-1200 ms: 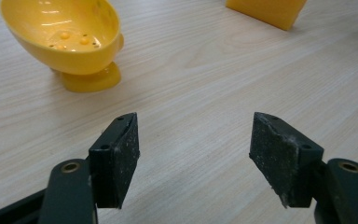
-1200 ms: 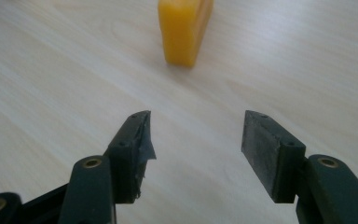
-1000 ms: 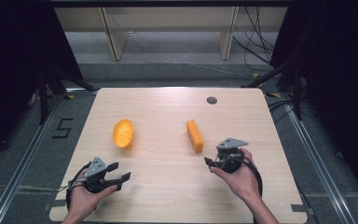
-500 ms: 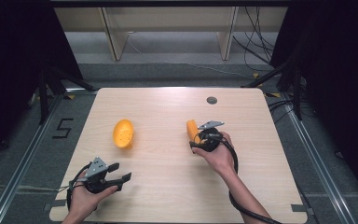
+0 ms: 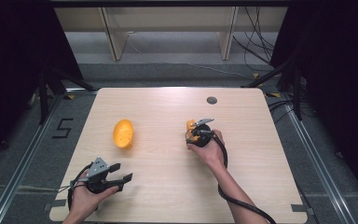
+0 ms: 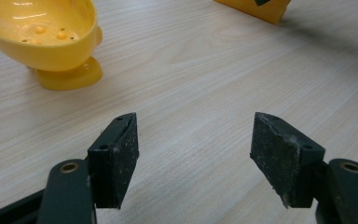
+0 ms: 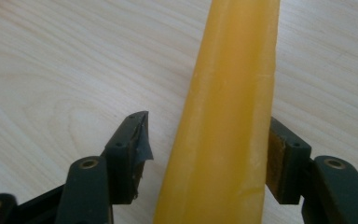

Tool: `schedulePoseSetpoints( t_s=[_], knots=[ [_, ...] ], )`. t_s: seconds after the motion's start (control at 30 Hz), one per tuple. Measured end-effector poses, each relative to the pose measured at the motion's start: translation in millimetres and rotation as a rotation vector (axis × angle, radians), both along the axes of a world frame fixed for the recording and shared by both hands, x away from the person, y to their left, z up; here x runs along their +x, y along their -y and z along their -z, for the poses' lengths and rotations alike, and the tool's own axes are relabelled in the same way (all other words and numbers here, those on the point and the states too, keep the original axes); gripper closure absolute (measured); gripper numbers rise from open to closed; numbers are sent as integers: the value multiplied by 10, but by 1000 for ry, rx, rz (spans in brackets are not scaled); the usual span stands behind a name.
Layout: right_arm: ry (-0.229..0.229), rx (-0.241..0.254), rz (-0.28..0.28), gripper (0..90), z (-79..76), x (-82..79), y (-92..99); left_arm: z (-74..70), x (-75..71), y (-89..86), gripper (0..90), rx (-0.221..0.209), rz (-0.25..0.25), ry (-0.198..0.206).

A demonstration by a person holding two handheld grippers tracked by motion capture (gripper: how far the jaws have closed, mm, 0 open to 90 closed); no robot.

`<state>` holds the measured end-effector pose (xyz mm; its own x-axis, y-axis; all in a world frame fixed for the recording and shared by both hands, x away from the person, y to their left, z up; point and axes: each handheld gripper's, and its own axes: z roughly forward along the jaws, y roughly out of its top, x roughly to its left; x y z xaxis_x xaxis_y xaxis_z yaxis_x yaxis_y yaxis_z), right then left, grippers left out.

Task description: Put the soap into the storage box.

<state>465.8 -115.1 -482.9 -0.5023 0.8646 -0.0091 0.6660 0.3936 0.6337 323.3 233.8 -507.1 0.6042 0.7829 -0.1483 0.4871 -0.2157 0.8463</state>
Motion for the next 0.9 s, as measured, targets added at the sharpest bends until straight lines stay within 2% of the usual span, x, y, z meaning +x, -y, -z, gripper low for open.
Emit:
schedulePoseSetpoints(
  t_s=[0.07, 0.1, 0.2, 0.27, 0.37, 0.4, 0.43, 0.47, 0.5, 0.53, 0.57, 0.6, 0.63, 0.67, 0.7, 0.73, 0.77, 0.8, 0.83, 0.87, 0.9],
  knots=[
    [2, -19, -3, 465, -2, 11, 2, 0, 0, -3, 317, 6, 2, -2],
    [-10, -37, -4, 513, 6, 30, 3, -2, 5, -6, 317, 24, 13, 8],
    [-23, -47, 5, 542, 7, 50, 6, 6, 3, 6, 317, 16, 6, -5],
    [-24, -76, -16, 615, -11, 91, 42, 7, 0, 17, 318, 9, 4, -2],
    [-39, -51, -22, 617, -4, 113, 82, 6, -1, 7, 318, 14, 5, 0],
    [-41, -62, -65, 618, -22, 122, 122, 2, 5, -7, 318, 30, 12, 11],
    [-41, -62, -65, 618, -22, 122, 122, 2, 5, -7, 318, 30, 12, 11],
    [-58, -62, -99, 619, -47, 120, 159, 3, 4, -5, 318, 25, 10, 6],
    [-58, -62, -99, 619, -47, 120, 159, 3, 4, -5, 318, 25, 10, 6],
    [-75, -27, -145, 620, -107, 103, 226, 3, -1, 2, 319, 16, 6, 3],
    [-75, -27, -145, 620, -107, 103, 226, 3, -1, 2, 319, 16, 6, 3],
    [-65, -18, -182, 619, -127, 98, 256, 3, -1, 3, 319, 12, 16, 2],
    [-70, 31, -316, 620, -244, 6, 342, 5, -5, 13, 320, 13, 24, 14],
    [-75, 40, -362, 619, -295, -57, 372, 7, -1, 11, 327, 13, 44, 24],
    [-74, 65, -424, 620, -337, -109, 391, 15, 2, 21, 338, 5, 65, 51],
    [-73, 75, -487, 619, -403, -195, 414, 9, 4, 24, 342, 8, 83, 70],
    [-63, 77, -546, 619, -456, -288, 426, 11, 3, 47, 340, -19, 93, 91],
    [-61, 77, -616, 619, -520, -416, 438, 11, 3, 47, 337, -19, 93, 91],
    [-61, 77, -616, 619, -520, -416, 438, -1, -2, 62, 337, -35, 117, 92],
    [-52, 67, -653, 619, -559, -516, 450, -1, -7, 86, 329, -53, 135, 92],
    [-41, 68, -683, 619, -583, -617, 457, -8, -11, 99, 320, -42, 159, 101]
  ],
)
